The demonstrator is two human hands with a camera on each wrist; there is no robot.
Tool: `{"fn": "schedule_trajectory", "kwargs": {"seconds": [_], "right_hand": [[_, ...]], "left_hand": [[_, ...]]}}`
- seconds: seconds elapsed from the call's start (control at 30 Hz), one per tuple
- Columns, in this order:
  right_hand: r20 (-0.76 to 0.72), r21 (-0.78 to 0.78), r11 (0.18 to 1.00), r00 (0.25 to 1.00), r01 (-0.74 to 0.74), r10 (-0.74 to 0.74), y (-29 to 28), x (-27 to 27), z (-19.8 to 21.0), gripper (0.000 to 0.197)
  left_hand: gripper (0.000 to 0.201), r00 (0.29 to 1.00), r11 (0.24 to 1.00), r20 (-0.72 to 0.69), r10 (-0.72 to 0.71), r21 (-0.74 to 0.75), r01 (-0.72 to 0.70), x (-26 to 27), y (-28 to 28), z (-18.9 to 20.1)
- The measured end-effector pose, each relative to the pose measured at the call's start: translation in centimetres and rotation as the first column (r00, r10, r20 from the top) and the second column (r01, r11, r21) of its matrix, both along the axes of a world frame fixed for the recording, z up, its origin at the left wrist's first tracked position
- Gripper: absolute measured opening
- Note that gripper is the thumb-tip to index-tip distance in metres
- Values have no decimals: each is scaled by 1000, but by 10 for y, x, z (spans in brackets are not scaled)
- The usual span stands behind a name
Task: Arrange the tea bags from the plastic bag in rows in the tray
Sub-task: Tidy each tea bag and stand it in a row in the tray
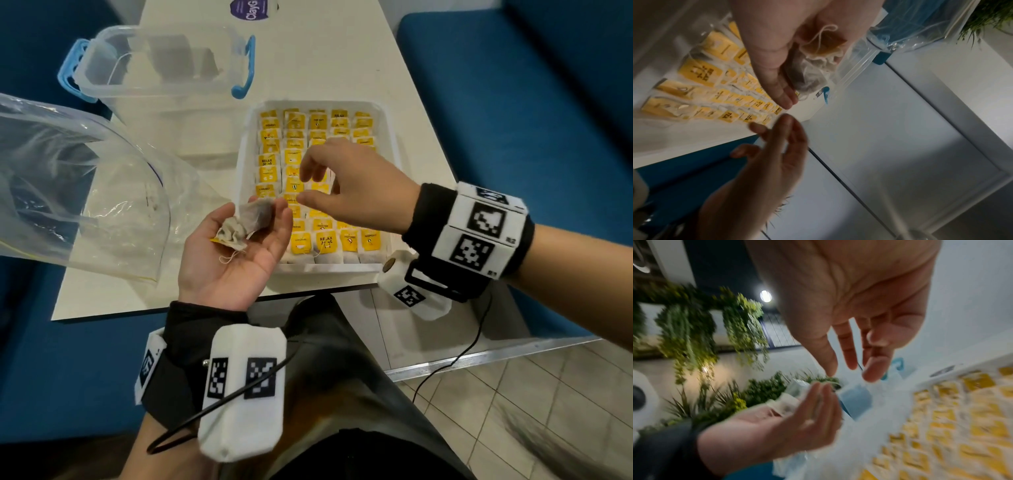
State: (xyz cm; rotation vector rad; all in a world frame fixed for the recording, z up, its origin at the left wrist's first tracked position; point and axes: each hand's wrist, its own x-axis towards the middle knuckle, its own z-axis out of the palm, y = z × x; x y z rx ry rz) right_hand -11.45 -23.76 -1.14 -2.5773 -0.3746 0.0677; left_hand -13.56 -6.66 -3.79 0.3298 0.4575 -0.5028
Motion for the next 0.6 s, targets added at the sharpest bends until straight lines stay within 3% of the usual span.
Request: {"fn": "schedule_trajectory", "kwargs": {"seconds": [0.13,0.27,0.4,0.6], "right_hand": [[142,137,982,984,-129,109,7,-10,15,30],[187,64,974,961,-219,204,12,-19,17,39],[231,34,976,952,-216,203,14,-25,13,54],[194,8,989,970,-148,144,13,-32,9,34]], "left_hand": [[25,1000,999,-3,-31,-33,30,-2,-13,2],[41,992,992,24,-125,15,124,-4,-24,5],[32,984,983,26,-174,66,172,-6,-35,9],[33,981,980,11,-195,39,194,-6,-42,3]]}}
